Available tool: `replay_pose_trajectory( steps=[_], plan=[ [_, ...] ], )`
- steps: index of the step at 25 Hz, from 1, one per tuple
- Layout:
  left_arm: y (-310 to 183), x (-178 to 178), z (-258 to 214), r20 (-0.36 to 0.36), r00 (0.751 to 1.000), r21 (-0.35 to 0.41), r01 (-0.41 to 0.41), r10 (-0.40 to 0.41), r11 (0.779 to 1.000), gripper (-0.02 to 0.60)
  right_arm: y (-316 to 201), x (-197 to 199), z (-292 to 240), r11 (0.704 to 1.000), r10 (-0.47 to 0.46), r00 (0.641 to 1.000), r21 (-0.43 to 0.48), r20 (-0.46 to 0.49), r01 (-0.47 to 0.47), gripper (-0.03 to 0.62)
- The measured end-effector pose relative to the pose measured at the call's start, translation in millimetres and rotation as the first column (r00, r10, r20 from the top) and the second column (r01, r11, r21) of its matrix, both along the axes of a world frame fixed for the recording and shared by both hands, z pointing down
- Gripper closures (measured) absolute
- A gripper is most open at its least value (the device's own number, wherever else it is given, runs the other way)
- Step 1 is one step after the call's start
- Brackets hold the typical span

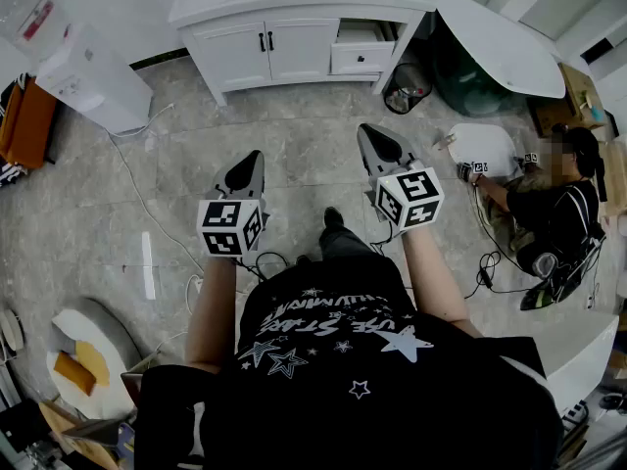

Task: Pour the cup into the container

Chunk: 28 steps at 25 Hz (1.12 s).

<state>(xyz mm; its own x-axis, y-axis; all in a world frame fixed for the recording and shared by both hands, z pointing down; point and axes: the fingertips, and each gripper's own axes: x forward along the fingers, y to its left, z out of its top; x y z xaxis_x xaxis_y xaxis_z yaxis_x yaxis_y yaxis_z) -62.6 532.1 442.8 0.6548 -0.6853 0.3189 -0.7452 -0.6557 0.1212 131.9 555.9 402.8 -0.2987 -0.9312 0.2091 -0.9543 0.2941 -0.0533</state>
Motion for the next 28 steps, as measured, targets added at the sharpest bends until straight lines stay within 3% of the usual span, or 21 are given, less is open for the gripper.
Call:
replay_pose_trajectory(
  steps=[13, 26, 28],
  plan=[
    [10, -7, 1, 0.005, 1.000, 0.005, -0.013, 0.013, 1.000, 0.571, 6, -5, 1, 1.000, 0.006, 1.000, 0.002, -0.005, -0.006, 0.588],
    [4, -29, 6, -0.024, 0.999, -0.013, 0.024, -0.024, 1.000, 0.571, -3, -17, 10, 1.000, 0.003, 1.000, -0.007, 0.024, -0.002, 0.588],
    [-2, -28, 8, -0.024, 0.999, -0.014, 0.027, -0.027, 1.000, 0.571, -12, -16, 12, 1.000, 0.002, 0.999, -0.003, 0.035, -0.001, 0.552]
  ],
)
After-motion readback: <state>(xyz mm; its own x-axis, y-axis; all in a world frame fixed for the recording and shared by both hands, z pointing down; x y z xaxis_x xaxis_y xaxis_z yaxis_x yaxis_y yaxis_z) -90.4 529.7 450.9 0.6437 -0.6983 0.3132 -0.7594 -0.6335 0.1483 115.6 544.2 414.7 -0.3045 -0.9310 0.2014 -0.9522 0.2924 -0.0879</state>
